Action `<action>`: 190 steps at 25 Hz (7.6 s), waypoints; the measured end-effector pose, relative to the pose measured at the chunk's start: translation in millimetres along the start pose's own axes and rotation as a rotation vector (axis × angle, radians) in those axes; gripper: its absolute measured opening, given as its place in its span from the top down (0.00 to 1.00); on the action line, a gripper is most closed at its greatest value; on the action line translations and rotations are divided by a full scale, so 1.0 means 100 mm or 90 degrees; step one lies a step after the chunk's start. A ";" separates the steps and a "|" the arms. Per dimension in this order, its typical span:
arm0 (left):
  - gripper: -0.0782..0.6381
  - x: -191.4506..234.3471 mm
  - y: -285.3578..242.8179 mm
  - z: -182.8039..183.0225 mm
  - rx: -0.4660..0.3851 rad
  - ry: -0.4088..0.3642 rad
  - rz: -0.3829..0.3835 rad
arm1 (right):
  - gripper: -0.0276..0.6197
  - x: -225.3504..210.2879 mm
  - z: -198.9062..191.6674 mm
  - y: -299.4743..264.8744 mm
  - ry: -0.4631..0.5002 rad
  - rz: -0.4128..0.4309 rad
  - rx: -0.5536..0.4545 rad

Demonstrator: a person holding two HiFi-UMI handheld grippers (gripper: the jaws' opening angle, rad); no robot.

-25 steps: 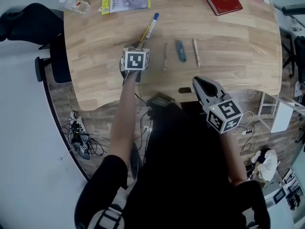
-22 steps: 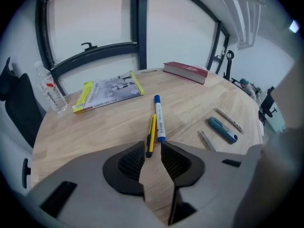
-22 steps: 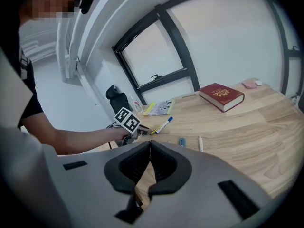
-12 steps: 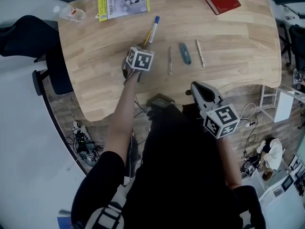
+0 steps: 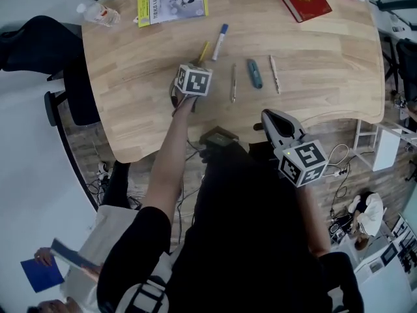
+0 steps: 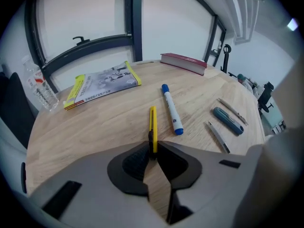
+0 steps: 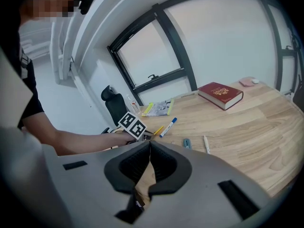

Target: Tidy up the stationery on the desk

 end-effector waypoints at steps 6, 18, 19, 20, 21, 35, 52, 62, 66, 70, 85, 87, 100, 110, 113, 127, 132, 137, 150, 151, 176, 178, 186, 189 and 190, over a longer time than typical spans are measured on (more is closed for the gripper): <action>0.78 -0.03 0.17 -0.10 -0.007 0.059 0.014 | 0.92 -0.10 0.03 0.04 0.015 0.027 0.005; 0.78 -0.49 0.42 -0.51 0.000 0.192 0.006 | 0.92 -0.31 0.08 0.14 0.055 0.102 0.027; 0.78 -0.53 0.44 -0.54 0.003 0.203 0.008 | 0.92 -0.33 0.08 0.15 0.058 0.106 0.029; 0.78 -0.56 0.47 -0.56 0.005 0.212 0.010 | 0.92 -0.34 0.07 0.17 0.060 0.110 0.031; 0.78 -0.59 0.48 -0.58 0.006 0.218 0.011 | 0.92 -0.36 0.07 0.18 0.062 0.113 0.033; 0.78 -0.78 0.44 -0.78 0.009 0.285 0.024 | 0.92 -0.52 0.00 0.38 0.081 0.120 0.051; 0.65 -0.70 0.60 -0.57 -0.014 0.224 -0.012 | 0.92 -0.40 0.03 0.29 0.054 0.119 0.034; 0.65 -0.24 0.38 0.02 -0.051 0.133 0.000 | 0.92 -0.29 0.02 0.20 0.034 0.081 0.024; 0.65 -0.17 0.21 0.28 -0.040 0.077 -0.001 | 0.92 -0.30 0.00 0.21 0.020 0.055 0.023; 0.65 -0.17 0.01 0.46 -0.033 0.043 -0.011 | 0.92 -0.34 0.01 0.21 0.006 0.032 0.023; 0.76 -0.27 -0.24 0.53 0.014 0.015 -0.008 | 0.92 -0.44 0.02 0.24 -0.013 0.008 0.018; 0.77 -0.23 -0.21 0.52 0.007 0.042 -0.015 | 0.92 -0.43 0.02 0.25 -0.008 0.010 0.017; 0.77 0.00 0.44 0.02 -0.039 0.194 0.040 | 0.92 -0.31 0.14 0.15 0.044 0.077 0.015; 0.77 -0.11 0.58 -0.75 0.016 0.279 0.043 | 0.92 -0.18 0.15 0.01 0.065 0.114 0.051; 0.77 -0.12 0.60 -0.91 0.023 0.296 0.045 | 0.92 -0.14 0.14 -0.05 0.068 0.118 0.061; 0.73 -0.24 0.56 -1.09 0.031 0.271 0.037 | 0.92 -0.08 0.15 -0.11 0.084 0.135 0.070; 0.65 -0.29 0.53 -1.10 0.044 0.250 0.036 | 0.92 -0.09 0.18 -0.09 0.083 0.138 0.063; 0.64 -0.27 0.62 -1.11 0.045 0.255 0.051 | 0.92 -0.11 0.17 -0.05 0.081 0.141 0.056; 0.74 -0.39 1.24 -1.12 -0.017 0.340 0.119 | 0.92 -0.35 0.21 0.14 0.082 0.174 0.033; 0.74 -0.43 1.31 -1.12 -0.027 0.345 0.120 | 0.92 -0.38 0.20 0.16 0.081 0.176 0.032; 0.84 -0.73 3.40 -0.44 -0.498 0.162 -0.180 | 0.93 0.46 0.47 0.89 0.166 0.109 -0.203; 0.84 -0.71 3.48 -0.43 -0.512 0.136 -0.190 | 0.93 0.58 0.50 0.92 0.169 0.116 -0.225; 0.84 -0.58 3.56 -0.49 -0.526 0.099 -0.207 | 0.93 0.85 0.51 0.93 0.180 0.108 -0.250; 0.84 -0.55 3.57 -0.52 -0.526 0.098 -0.214 | 0.93 0.91 0.50 0.92 0.187 0.101 -0.246; 0.84 -0.54 3.57 -0.53 -0.526 0.099 -0.215 | 0.93 0.92 0.50 0.92 0.188 0.099 -0.246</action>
Point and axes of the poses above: the fingertips, and each gripper's own axes: y backward along the fingers, x to its left, z out of its top, the point moved 10 cm from there along y, backward along the fingers, and after that the axes turned 4 degrees about z, right-handed, at the moved point
